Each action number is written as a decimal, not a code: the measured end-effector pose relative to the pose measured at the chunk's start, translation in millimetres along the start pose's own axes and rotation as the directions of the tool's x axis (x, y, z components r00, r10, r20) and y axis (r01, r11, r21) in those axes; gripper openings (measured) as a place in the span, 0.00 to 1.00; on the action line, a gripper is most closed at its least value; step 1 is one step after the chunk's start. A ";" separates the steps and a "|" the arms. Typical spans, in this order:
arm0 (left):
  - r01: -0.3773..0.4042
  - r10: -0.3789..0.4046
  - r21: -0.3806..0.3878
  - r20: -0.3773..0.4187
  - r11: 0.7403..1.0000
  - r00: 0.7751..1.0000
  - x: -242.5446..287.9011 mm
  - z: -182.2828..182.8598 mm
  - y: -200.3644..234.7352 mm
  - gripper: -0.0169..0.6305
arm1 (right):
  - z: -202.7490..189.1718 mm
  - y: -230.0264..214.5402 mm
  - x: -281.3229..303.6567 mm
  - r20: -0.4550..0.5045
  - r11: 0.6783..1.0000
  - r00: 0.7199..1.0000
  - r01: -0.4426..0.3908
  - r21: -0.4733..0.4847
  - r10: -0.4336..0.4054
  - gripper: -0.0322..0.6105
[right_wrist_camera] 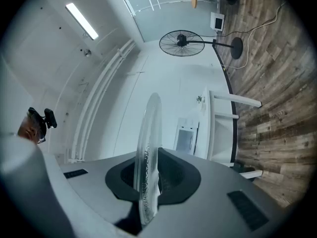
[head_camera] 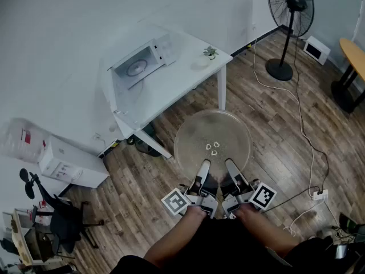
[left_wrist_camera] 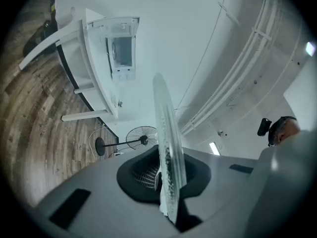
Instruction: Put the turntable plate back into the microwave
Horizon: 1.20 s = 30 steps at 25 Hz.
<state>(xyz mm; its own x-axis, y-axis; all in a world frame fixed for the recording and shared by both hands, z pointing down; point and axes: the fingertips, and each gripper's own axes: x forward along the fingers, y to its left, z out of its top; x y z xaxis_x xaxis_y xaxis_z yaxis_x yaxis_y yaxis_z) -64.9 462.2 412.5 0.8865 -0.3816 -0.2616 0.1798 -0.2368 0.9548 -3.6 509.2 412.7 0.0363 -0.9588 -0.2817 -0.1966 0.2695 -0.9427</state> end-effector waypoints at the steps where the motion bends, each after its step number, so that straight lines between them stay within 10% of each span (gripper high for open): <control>1: -0.001 0.001 -0.010 0.008 1.000 1.000 -0.4 0.6 0.4 0.09 | -0.2 -0.2 0.6 -0.002 1.000 1.000 0.007 -0.011 -0.007 0.12; 30: 0.015 -0.013 -0.047 0.043 0.999 0.999 -1.5 98.2 19.8 0.09 | -45.4 -18.1 87.5 0.015 0.997 1.000 0.027 -0.070 -0.026 0.13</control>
<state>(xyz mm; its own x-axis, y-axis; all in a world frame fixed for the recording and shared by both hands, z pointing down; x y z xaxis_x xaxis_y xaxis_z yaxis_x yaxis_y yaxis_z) -104.5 370.3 417.9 0.8651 -0.4165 -0.2796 0.2129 -0.2000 0.9564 -41.3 416.3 413.3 0.0560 -0.9642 -0.2594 -0.2634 0.2363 -0.9353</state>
